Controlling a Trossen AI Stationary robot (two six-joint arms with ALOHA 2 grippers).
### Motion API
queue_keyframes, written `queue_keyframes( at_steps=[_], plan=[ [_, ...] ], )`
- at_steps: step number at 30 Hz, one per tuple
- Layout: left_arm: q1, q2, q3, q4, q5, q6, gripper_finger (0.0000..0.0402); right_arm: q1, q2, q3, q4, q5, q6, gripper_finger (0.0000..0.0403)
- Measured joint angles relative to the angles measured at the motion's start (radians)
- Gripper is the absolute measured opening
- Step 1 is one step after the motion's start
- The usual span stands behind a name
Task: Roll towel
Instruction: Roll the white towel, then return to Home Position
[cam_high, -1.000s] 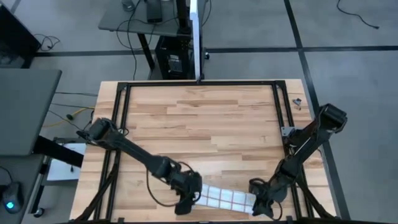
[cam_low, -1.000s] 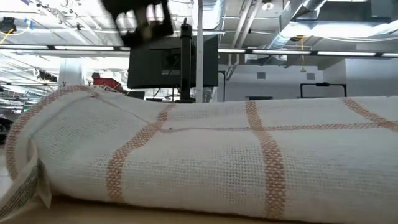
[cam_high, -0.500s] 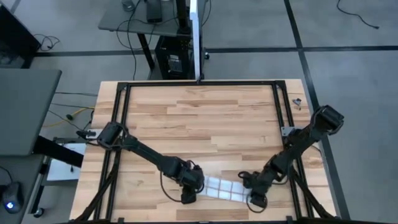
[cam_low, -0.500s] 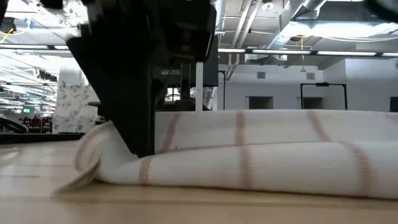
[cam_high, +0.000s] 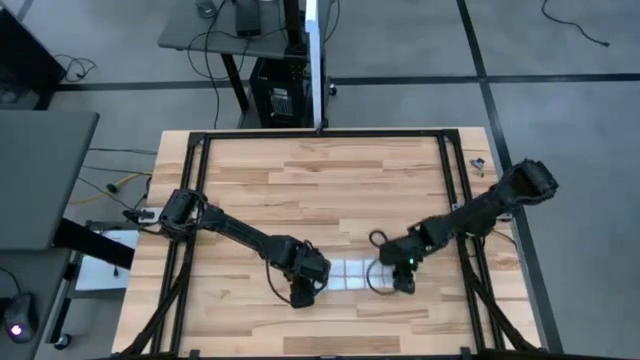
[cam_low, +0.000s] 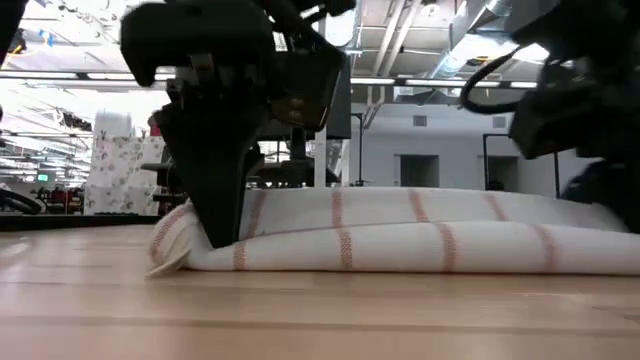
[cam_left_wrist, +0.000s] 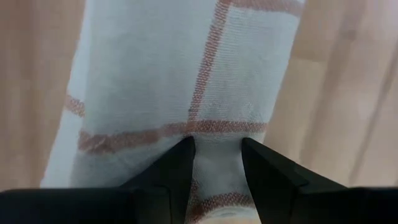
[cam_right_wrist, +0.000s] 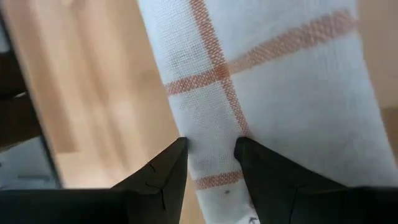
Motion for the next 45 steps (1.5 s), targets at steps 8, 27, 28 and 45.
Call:
queue_keyframes(
  at_steps=[8,27,28,45],
  plan=[
    [0.037,-0.128,-0.002,-0.092,-0.061,0.004,0.0124,-0.036,-0.140,-0.001,0.000,-0.043,0.004,0.0143],
    [-0.062,-0.516,-0.019,-0.051,-0.341,-0.011,0.0016,0.078,-0.534,0.002,0.297,0.406,-0.083,0.0011],
    [-0.064,-0.543,-0.036,-0.045,-0.344,-0.001,0.0015,0.060,-0.551,0.002,0.297,0.435,-0.114,0.0014],
    [-0.063,-0.925,-0.446,0.087,-0.371,-0.158,0.0004,-0.179,-0.812,-0.143,0.341,0.467,-0.442,0.0022]
  ],
)
